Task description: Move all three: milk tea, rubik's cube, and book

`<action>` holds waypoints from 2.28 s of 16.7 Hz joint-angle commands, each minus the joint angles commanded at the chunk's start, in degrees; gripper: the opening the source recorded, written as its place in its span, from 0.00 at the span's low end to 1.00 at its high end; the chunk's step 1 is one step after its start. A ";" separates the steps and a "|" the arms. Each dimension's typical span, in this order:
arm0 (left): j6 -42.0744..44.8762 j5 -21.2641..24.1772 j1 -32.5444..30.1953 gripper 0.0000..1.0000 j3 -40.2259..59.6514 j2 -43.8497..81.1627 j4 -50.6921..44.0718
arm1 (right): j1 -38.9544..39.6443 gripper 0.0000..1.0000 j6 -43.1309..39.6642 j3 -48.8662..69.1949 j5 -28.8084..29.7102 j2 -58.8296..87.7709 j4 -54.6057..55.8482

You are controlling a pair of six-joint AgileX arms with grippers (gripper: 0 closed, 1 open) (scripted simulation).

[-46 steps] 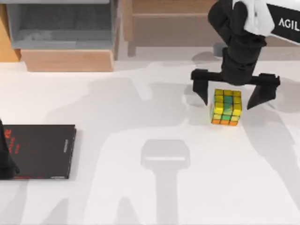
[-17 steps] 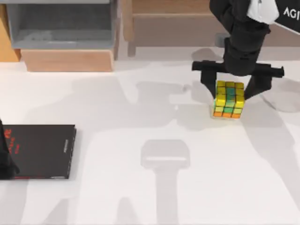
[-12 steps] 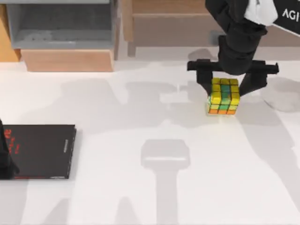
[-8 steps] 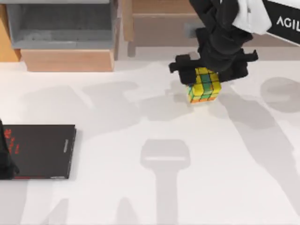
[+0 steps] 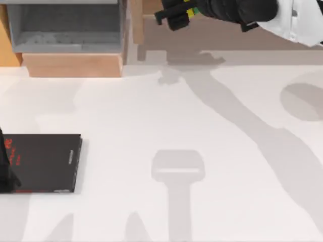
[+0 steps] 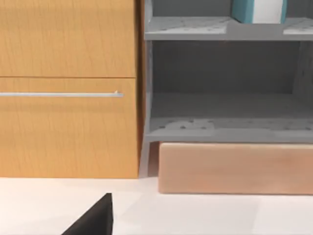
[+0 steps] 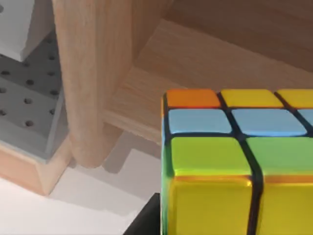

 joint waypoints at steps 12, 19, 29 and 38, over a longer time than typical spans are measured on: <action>0.00 0.00 0.00 1.00 0.00 0.00 0.00 | -2.85 0.00 -0.05 -0.40 17.16 -9.35 22.81; 0.00 0.00 0.00 1.00 0.00 0.00 0.00 | -3.07 0.00 0.69 4.80 15.40 -5.73 21.89; 0.00 0.00 0.00 1.00 0.00 0.00 0.00 | -8.03 0.00 0.58 26.20 11.66 8.87 16.83; 0.00 0.00 0.00 1.00 0.00 0.00 0.00 | -9.37 0.00 -0.23 30.17 10.97 12.99 14.75</action>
